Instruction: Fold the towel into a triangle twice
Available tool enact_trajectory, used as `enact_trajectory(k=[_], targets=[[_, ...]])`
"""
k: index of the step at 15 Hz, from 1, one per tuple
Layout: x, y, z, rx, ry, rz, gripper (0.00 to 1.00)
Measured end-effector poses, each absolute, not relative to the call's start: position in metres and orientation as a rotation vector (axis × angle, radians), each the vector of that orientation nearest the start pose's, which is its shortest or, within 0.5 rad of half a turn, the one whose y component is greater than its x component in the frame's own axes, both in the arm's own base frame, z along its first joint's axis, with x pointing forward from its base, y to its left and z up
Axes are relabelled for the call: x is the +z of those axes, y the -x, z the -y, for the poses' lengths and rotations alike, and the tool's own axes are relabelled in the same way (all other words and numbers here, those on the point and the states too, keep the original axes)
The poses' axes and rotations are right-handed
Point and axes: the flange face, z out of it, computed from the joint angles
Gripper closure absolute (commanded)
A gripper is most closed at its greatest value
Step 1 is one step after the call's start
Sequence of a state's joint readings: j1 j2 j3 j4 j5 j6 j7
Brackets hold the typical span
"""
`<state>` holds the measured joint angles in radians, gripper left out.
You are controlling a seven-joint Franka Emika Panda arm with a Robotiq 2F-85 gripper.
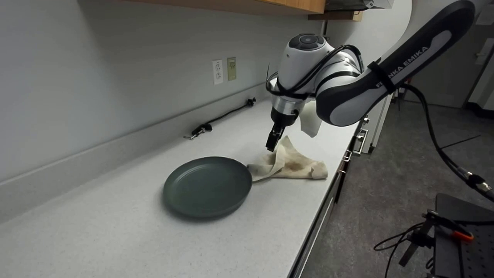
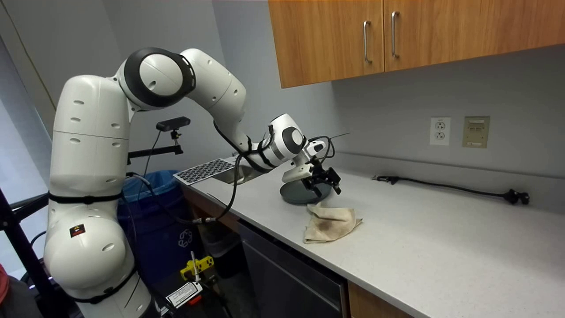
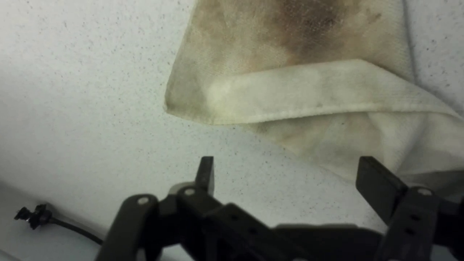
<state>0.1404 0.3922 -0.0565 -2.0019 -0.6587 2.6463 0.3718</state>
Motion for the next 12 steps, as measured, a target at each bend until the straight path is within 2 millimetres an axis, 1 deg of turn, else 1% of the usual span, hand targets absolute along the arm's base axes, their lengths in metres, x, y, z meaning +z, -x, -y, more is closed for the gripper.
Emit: enact_trajectory(k=[4,5,6,10,12], targets=[[0.277,-0.604,-0.064,-0.468,3.38,0.468,0.0],[0.275,-0.599,-0.062,-0.443,3.373,0.472,0.09],[0.273,-0.595,-0.058,-0.42,3.368,0.47,0.28],[0.258,-0.589,-0.044,-0.348,3.366,0.428,0.58],[0.246,-0.589,-0.037,-0.314,3.375,0.404,0.73]])
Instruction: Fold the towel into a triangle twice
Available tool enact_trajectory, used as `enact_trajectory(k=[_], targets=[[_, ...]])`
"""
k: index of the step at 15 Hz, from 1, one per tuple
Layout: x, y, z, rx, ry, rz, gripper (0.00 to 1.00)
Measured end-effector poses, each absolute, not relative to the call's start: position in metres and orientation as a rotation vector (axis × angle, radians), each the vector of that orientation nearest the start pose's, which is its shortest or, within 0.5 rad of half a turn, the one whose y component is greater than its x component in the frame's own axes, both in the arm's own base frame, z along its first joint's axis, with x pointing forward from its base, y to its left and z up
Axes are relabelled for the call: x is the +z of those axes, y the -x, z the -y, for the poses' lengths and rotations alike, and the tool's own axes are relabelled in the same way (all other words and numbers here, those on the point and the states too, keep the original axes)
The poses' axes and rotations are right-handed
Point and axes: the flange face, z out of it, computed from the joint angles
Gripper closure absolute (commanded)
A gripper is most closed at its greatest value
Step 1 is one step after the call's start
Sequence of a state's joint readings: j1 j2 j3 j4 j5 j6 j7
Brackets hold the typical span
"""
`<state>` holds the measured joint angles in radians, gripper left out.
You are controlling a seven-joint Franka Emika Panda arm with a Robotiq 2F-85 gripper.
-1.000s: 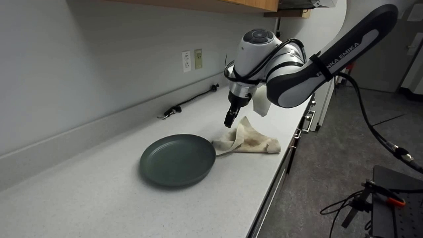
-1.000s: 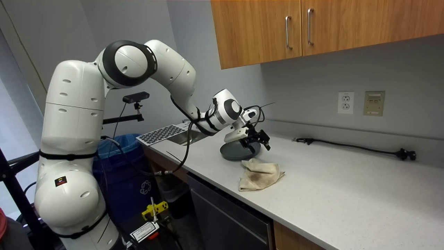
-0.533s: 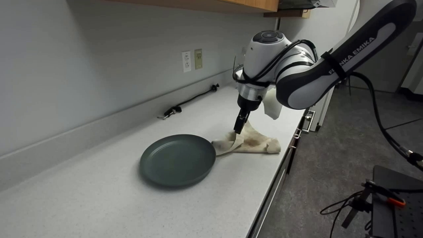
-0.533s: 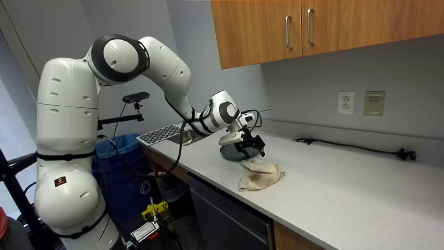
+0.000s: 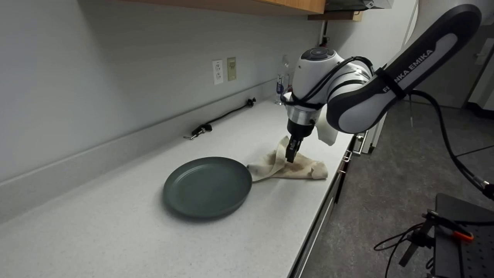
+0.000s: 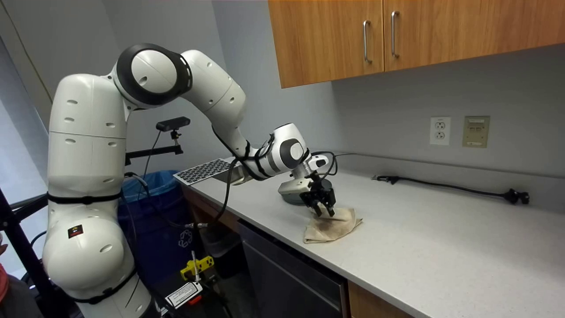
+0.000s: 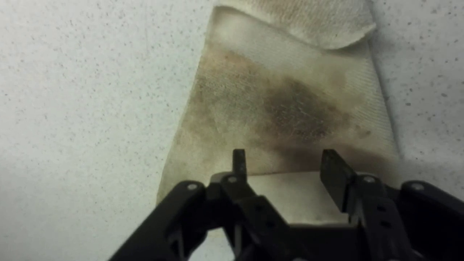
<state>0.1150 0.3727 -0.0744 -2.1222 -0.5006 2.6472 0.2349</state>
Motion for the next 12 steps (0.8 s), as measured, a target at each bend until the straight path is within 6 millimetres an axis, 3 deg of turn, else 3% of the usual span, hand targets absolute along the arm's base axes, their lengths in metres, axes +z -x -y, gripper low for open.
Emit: enact_trajectory(k=[4,12], targets=[[0.217,-0.587,-0.036,-0.228,3.364,0.337,1.0],[0.21,-0.589,-0.044,-0.202,3.359,0.314,0.99]])
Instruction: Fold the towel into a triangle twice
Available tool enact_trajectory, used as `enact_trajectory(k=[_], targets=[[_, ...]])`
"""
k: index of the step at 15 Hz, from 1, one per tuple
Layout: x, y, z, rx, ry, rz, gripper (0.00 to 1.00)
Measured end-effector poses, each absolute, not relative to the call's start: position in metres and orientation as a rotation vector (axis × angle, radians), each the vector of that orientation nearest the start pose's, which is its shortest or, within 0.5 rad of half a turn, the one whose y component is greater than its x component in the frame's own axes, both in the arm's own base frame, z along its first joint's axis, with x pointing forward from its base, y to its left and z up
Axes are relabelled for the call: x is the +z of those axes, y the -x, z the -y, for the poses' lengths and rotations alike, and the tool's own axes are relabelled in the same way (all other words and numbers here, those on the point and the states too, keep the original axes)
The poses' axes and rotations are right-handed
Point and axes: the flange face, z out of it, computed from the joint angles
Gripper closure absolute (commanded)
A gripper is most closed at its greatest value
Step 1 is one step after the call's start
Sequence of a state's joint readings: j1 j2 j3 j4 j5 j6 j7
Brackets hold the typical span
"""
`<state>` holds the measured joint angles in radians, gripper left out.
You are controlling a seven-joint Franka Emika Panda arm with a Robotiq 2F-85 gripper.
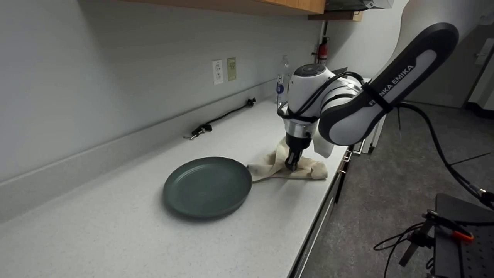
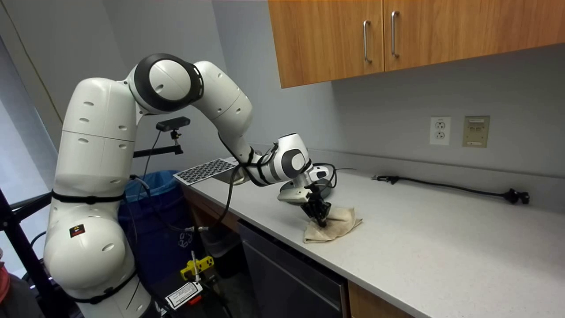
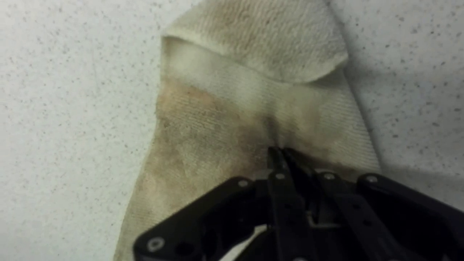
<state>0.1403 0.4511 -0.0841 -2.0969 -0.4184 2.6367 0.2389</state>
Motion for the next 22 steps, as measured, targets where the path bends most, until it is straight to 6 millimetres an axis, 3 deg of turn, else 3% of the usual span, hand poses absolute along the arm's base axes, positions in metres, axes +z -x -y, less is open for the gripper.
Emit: enact_trajectory(k=[4,11,12,13,18,22], targets=[[0.208,-0.591,-0.037,-0.192,3.405,0.338,0.99],[0.198,-0.59,0.011,-0.208,3.578,0.371,0.98],[0.196,-0.591,0.016,-0.215,3.598,0.372,0.69],[0.195,-0.591,0.019,-0.222,3.614,0.373,0.68],[0.196,-0.592,0.022,-0.243,3.656,0.439,0.33],[0.216,-0.595,0.007,-0.32,3.646,0.531,0.02]])
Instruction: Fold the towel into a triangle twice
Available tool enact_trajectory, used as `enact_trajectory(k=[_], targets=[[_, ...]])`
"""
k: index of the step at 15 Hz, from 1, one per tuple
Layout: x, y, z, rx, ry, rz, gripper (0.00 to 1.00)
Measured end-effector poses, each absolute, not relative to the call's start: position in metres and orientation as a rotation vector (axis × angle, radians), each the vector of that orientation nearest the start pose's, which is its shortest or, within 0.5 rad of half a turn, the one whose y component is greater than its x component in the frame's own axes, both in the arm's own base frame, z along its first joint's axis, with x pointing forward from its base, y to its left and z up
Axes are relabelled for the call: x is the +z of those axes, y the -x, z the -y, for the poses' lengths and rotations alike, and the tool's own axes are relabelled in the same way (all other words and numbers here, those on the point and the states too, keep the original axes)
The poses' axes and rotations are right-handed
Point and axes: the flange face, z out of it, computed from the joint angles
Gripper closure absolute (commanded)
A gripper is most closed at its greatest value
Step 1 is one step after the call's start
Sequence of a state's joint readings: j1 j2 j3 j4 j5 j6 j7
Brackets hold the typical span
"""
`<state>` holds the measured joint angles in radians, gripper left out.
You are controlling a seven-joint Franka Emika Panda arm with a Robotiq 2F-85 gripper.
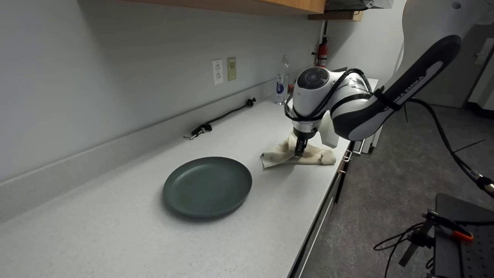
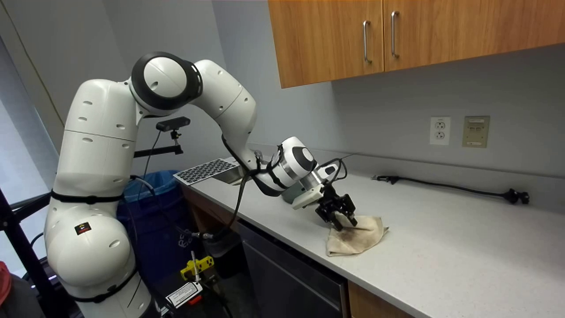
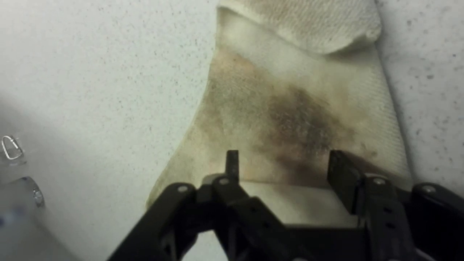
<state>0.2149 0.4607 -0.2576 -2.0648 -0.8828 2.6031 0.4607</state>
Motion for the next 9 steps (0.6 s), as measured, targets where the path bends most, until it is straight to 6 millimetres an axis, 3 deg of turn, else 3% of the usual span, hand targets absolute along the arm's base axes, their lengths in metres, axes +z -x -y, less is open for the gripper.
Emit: enact_trajectory(k=[5,9], targets=[[0.257,-0.602,-0.024,0.337,-2.56,-0.425,0.0],[0.26,-0.604,-0.036,0.352,-2.603,-0.495,0.0]])
